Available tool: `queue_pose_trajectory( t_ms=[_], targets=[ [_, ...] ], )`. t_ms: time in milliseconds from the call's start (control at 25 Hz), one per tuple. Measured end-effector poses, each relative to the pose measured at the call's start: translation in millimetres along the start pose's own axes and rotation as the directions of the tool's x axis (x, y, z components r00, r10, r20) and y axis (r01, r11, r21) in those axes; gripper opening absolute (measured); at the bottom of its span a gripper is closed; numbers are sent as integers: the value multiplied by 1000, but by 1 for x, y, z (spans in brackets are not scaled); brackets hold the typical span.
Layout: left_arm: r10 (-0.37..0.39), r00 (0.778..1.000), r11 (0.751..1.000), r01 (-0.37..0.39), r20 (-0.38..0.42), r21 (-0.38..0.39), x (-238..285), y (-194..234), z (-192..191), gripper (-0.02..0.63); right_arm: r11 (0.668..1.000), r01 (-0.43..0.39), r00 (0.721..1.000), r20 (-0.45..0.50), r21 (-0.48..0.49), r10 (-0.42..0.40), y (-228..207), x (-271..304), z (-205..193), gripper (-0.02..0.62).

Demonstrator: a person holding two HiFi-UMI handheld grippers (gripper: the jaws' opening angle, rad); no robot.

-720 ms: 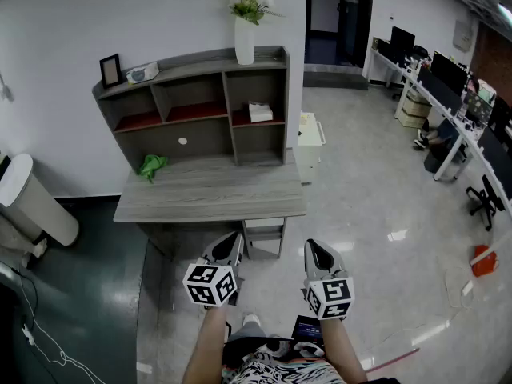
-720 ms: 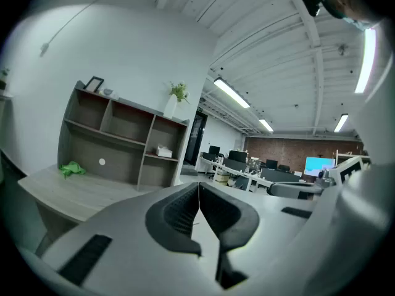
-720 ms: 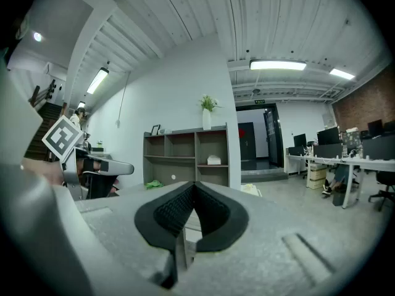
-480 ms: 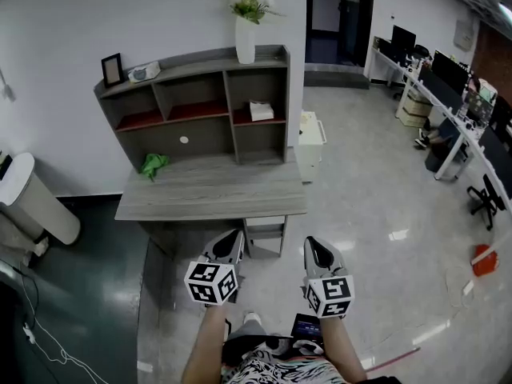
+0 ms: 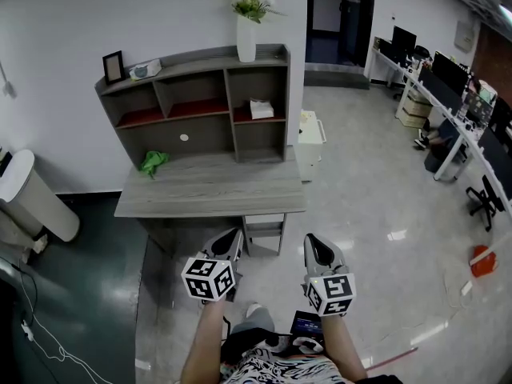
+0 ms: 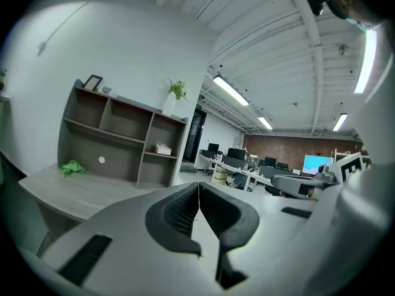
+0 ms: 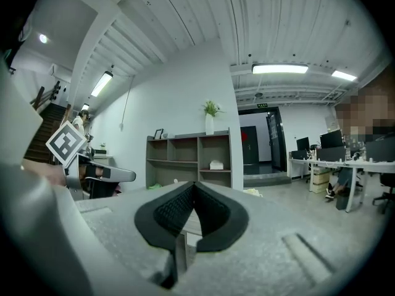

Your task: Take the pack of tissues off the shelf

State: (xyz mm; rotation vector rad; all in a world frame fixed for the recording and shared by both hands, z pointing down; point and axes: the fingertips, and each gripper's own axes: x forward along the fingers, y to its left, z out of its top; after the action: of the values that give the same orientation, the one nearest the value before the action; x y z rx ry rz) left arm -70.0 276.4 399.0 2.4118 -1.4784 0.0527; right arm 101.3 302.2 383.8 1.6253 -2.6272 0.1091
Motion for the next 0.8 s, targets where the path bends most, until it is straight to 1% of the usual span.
queue_pose_trajectory(
  t_ms=[80, 120, 200, 280, 360, 440, 600, 800],
  targets=[
    [15, 1000, 999, -15, 8, 31, 2, 2, 4, 9, 1000, 11, 1000, 6, -1, -11, -5, 1, 1, 5],
    [17, 1000, 999, -18, 15, 31, 3, 3, 6, 9, 1000, 18, 1000, 9, -2, -18, -8, 3, 1, 5],
    [4, 1000, 1000, -4, 31, 0, 9, 5, 11, 9, 1000, 28, 999, 15, -3, -28, -15, 7, 3, 5],
    [-32, 999, 999, 33, 30, -41, 20, 7, 12, 9, 999, 40, 999, 19, 0, -40, -24, 14, 4, 5],
    [-54, 998, 997, 55, 12, -55, 33, 9, 9, 9, 998, 56, 998, 18, 5, -56, -35, 21, 3, 5],
    [-53, 999, 997, 54, 4, -57, 47, 14, 7, 9, 998, 69, 998, 10, 11, -70, -47, 32, 0, 5],
    [-37, 999, 997, 38, 19, -63, 83, 35, 16, 9, 997, 81, 996, -24, 13, -81, -69, 67, -8, 5],
    [-60, 998, 996, 61, 23, -64, 148, 58, 34, 9, 995, 94, 994, -48, 13, -94, -103, 124, -10, 5]
  ],
)
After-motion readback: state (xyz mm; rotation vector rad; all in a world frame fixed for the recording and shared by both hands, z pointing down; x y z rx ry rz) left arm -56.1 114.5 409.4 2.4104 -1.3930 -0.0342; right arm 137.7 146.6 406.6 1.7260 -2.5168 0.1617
